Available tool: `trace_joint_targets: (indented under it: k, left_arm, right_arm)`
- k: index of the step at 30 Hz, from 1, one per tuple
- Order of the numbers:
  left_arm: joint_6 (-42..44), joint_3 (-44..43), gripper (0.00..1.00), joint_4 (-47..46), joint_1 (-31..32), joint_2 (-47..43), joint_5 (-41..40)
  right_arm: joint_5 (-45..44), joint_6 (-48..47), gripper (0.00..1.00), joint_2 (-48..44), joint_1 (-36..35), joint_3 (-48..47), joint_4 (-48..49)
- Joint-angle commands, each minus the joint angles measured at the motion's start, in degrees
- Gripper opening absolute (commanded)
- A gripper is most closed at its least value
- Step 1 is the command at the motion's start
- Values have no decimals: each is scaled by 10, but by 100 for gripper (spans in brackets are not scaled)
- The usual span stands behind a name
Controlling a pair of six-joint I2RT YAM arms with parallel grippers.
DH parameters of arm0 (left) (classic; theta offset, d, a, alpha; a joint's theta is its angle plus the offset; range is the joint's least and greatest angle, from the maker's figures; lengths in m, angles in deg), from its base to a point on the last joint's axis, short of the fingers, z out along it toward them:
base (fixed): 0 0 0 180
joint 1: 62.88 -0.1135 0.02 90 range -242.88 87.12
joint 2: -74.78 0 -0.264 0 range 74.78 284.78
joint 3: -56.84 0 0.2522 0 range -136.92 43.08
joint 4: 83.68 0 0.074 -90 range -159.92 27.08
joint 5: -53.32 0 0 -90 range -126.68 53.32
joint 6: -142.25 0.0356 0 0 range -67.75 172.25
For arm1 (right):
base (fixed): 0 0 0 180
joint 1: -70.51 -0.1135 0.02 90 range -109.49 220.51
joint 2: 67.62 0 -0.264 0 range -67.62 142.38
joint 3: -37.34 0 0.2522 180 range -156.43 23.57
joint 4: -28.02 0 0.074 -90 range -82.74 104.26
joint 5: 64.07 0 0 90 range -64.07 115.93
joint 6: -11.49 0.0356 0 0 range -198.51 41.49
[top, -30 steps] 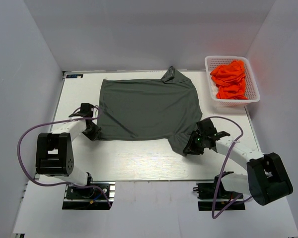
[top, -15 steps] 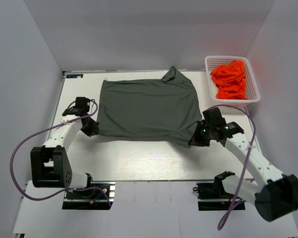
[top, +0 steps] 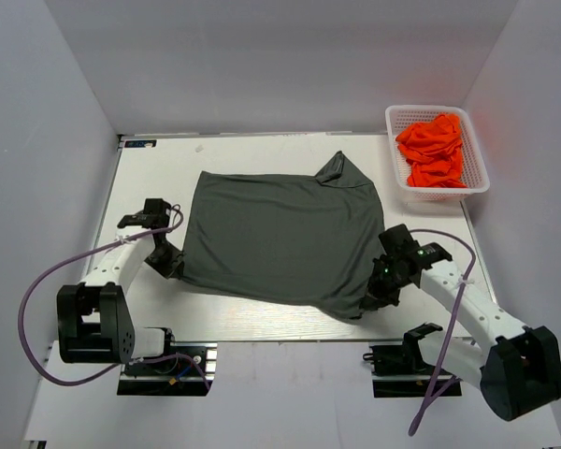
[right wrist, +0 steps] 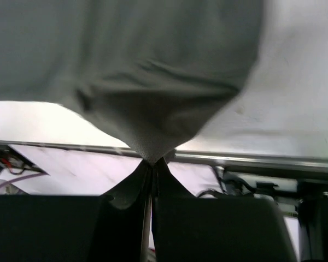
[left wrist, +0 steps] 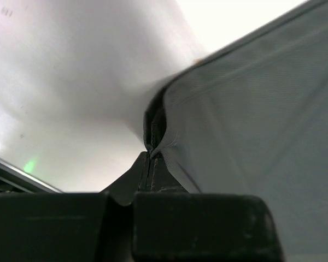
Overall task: Fold and stack the t-shirts
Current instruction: Fold the tshirt
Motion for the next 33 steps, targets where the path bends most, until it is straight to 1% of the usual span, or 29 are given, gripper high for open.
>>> trace_joint_targets:
  k: [1,6,10,11,13,14,15,19,20,25,28,31,33]
  left_arm:
    - [8,-56,0,-6,2,-9,-7]
    - [13,-113,0,-6,2,10,-7]
    - [13,-157,0,-11,2,53,-7]
    - [13,-167,0,-11,2,63,-1]
    - [13,-214,0,-16,-3,110,-1]
    - [13,-215,0,-16,-3,111,-1]
    - [13,-241,0,-16,-3,124,-1]
    - [13,-305,0,-22,-3,202,11]
    - [19,-330,0,-22,-3,214,11]
    - [26,-400,0,-22,-3,280,11]
    - [26,-435,0,-22,-3,300,0]
    - [31,-461,0,-22,-3,326,-6]
    - [49,-473,0,-30,-3,341,10]
  right_arm:
    - [-10,-17,0,28,3,-66,43]
    - [-30,-17,0,70,7,-126,58]
    - [-47,-21,0,117,17,-176,59]
    - [-55,-25,0,132,23,-207,52]
    - [-73,-32,0,154,33,-243,41]
    - [-79,-33,0,164,34,-250,41]
    - [-82,-35,0,169,38,-265,37]
    - [-99,-47,0,197,60,-300,26]
    - [-99,-51,0,212,65,-306,27]
    - [-74,-78,0,259,87,-344,44]
    - [-54,-90,0,285,94,-381,62]
    - [-35,-136,0,320,98,-416,65]
    - [-32,-170,0,358,101,-432,60]
